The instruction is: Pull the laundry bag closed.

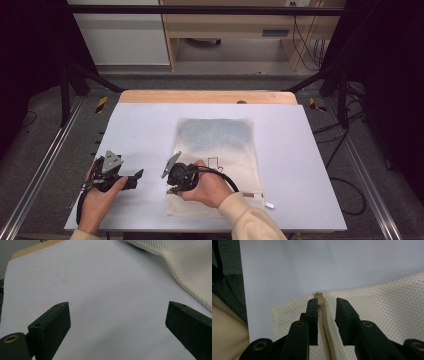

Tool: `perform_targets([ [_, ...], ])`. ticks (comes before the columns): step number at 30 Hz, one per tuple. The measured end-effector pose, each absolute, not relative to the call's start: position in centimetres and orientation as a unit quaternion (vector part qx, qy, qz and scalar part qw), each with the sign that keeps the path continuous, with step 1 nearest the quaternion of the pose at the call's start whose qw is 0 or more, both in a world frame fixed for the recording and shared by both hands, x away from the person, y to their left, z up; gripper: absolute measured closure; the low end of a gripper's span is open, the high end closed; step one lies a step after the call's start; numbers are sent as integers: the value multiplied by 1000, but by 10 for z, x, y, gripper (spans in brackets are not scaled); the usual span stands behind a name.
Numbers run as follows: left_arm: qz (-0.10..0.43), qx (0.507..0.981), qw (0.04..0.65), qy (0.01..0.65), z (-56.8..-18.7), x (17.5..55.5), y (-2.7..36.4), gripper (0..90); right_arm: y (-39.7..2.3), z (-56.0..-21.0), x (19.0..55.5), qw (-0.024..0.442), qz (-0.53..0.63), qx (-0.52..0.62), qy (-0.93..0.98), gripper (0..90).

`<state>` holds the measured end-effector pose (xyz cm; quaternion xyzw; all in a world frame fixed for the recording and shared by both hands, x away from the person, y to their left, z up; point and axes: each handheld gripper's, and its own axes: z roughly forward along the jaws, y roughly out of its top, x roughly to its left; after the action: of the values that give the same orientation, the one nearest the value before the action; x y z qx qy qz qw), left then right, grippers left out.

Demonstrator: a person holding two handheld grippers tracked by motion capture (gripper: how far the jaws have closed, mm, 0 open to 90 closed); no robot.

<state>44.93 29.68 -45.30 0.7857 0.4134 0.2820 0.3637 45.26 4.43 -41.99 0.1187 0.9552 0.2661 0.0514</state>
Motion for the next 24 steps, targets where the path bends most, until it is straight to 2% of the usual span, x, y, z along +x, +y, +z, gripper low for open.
perform_targets([
  [24, 276, 787, 363, 415, -453, 449, 297, 60, 61, -437, 459, 26, 254, 128, 958, 705],
])
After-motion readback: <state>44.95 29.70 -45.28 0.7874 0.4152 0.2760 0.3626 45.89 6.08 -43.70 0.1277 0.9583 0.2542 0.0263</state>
